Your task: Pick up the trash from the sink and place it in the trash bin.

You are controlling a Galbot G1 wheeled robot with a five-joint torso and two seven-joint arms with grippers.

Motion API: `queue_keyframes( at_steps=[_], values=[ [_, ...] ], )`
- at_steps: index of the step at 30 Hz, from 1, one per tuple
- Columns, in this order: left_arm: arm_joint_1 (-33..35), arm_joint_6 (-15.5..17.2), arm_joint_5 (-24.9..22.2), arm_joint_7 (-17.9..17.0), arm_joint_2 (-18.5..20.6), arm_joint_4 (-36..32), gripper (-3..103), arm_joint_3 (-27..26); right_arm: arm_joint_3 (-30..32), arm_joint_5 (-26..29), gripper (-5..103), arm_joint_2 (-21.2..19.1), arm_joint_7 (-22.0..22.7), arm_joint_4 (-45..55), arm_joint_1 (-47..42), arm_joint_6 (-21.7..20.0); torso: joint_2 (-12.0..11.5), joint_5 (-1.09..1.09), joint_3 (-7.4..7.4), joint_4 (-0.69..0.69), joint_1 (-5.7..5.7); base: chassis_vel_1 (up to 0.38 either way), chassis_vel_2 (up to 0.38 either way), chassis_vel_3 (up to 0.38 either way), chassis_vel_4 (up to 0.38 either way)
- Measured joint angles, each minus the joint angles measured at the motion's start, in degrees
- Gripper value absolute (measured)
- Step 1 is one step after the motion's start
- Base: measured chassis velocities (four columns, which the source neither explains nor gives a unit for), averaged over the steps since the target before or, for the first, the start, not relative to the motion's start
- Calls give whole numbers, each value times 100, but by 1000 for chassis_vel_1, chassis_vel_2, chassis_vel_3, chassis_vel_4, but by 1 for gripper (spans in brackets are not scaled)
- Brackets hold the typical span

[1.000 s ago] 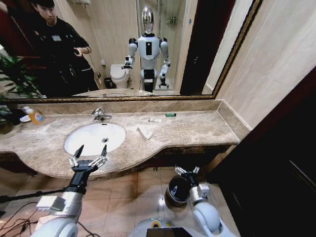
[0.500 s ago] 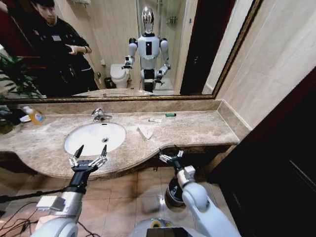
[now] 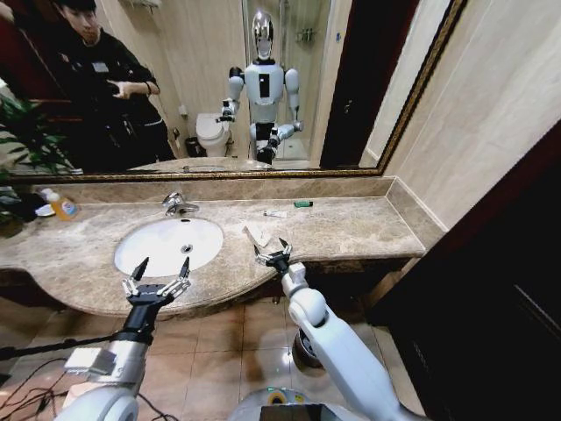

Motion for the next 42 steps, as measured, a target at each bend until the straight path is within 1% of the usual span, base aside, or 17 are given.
queue_keyframes(
  at_steps=[4, 5, 11, 17, 26, 27, 29, 31, 32, 33, 36, 39, 42],
  values=[
    [0, 0, 0, 0, 0, 0, 100, 0, -20, -10, 100, 115, 43, -242, 156, 21, 0, 1, 0, 0, 0, 0, 0, 0, 0],
    [0, 0, 0, 0, 0, 0, 100, 0, -67, -87, 100, 197, 70, -401, 258, 82, 0, 0, 0, 0, 0, 0, 0, 0, 0],
    [0, 0, 0, 0, 0, 0, 100, 0, -186, -186, 100, 289, 75, -496, 366, 111, 0, 1, -1, 0, 0, 0, 0, 0, 0],
    [0, 0, 0, 0, 0, 0, 100, 0, -365, -423, 100, 412, 280, -929, 661, 231, 0, 1, -1, 0, -1, 0, 0, 0, 0],
    [0, 0, 0, 0, 0, 0, 100, 0, -555, -523, 100, 446, 396, -983, 705, 267, 0, 1, -1, 0, -1, 0, 0, 0, 0],
    [0, 0, 0, 0, 0, 0, 100, 0, -577, -545, 103, 445, 396, -984, 697, 270, 0, 1, -1, 0, -1, 0, 0, 0, 0],
    [0, 0, 0, 0, 0, 0, 100, 0, -600, -652, 99, 462, 400, -1035, 688, 308, 0, 1, -1, 0, -1, 0, 0, 0, 0],
    [0, 0, 0, 0, 0, 0, 100, 0, -601, -682, 99, 471, 404, -1042, 684, 317, 0, 1, -1, 0, -1, 0, 0, 0, 0],
    [0, 0, 0, 0, 0, 0, 100, 0, -601, -753, 93, 493, 420, -1038, 669, 336, 0, 1, -1, 0, -1, 0, 0, 0, 0],
    [0, 0, 0, 0, 0, 0, 100, 0, -601, -799, 93, 500, 422, -1019, 656, 344, 0, 1, -1, 0, -1, 0, 0, 0, 0],
    [0, 0, 0, 0, 0, 0, 100, 0, -601, -902, 92, 506, 423, -969, 648, 370, 0, 1, -1, 0, -1, 0, 0, 0, 0],
    [0, 0, 0, 0, 0, 0, 100, 0, -596, -1120, 91, 502, 418, -861, 641, 445, 0, 1, -1, 0, -1, 0, 0, 0, 0],
    [0, 0, 0, 0, 0, 0, 100, 0, -623, -1141, 91, 474, 418, -720, 620, 442, 0, 1, -1, 0, -1, 0, 0, 0, 0]
  ],
)
